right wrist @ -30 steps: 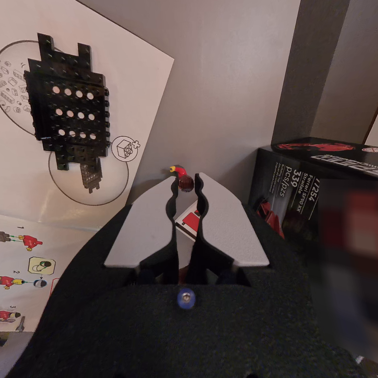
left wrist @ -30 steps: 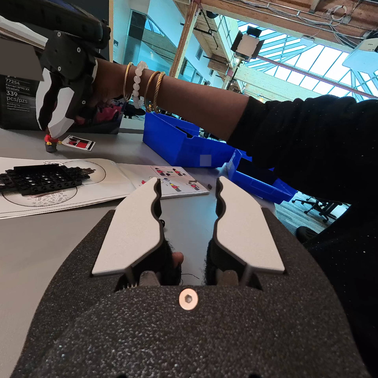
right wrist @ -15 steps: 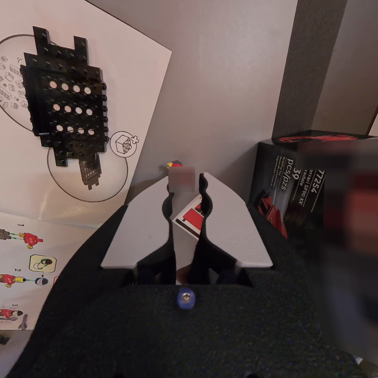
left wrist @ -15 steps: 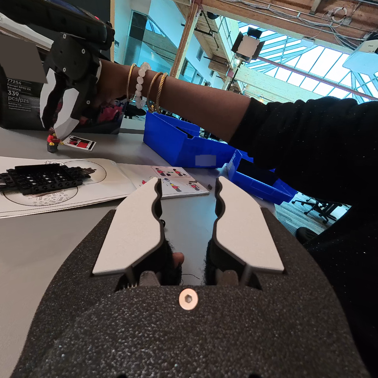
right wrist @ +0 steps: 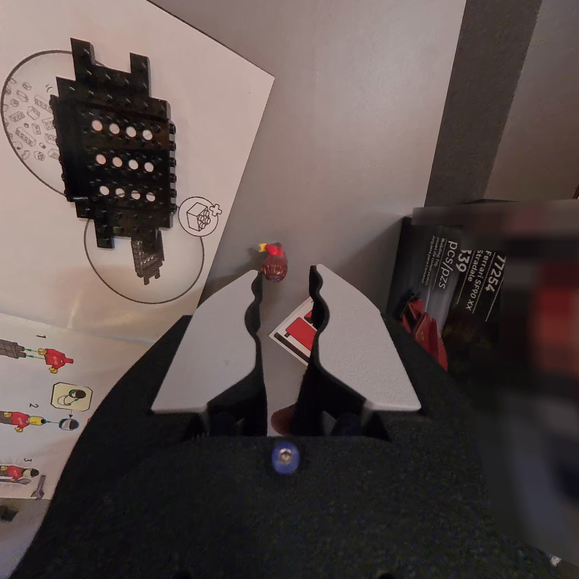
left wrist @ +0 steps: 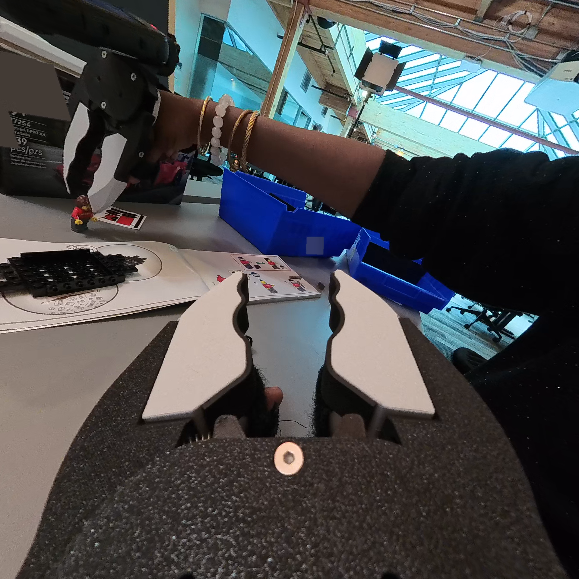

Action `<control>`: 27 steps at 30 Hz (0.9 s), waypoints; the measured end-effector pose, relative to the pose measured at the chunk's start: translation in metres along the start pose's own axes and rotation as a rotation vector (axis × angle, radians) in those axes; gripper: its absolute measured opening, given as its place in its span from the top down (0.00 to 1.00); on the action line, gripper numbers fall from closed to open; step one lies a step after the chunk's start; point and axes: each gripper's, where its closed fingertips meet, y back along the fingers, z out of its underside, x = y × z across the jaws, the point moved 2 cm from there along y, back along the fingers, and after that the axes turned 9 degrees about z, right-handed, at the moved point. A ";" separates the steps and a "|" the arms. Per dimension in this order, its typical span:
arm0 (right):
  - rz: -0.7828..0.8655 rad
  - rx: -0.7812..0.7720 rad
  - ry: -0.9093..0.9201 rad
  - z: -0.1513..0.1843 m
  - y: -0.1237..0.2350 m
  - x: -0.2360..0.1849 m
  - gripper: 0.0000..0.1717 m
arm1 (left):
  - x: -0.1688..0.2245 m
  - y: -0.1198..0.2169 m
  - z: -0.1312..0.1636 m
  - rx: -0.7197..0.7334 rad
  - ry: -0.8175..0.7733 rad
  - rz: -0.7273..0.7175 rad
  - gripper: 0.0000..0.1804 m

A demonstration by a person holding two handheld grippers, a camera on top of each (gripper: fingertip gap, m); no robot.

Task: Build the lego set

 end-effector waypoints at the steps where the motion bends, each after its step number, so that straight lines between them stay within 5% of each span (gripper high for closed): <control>1: 0.000 0.001 -0.001 0.000 0.000 0.000 0.83 | 0.000 0.000 0.000 0.000 0.000 0.000 0.73; 27: -0.001 0.014 -0.025 0.002 0.003 0.003 0.87 | 0.001 0.001 -0.001 0.002 0.004 0.002 0.74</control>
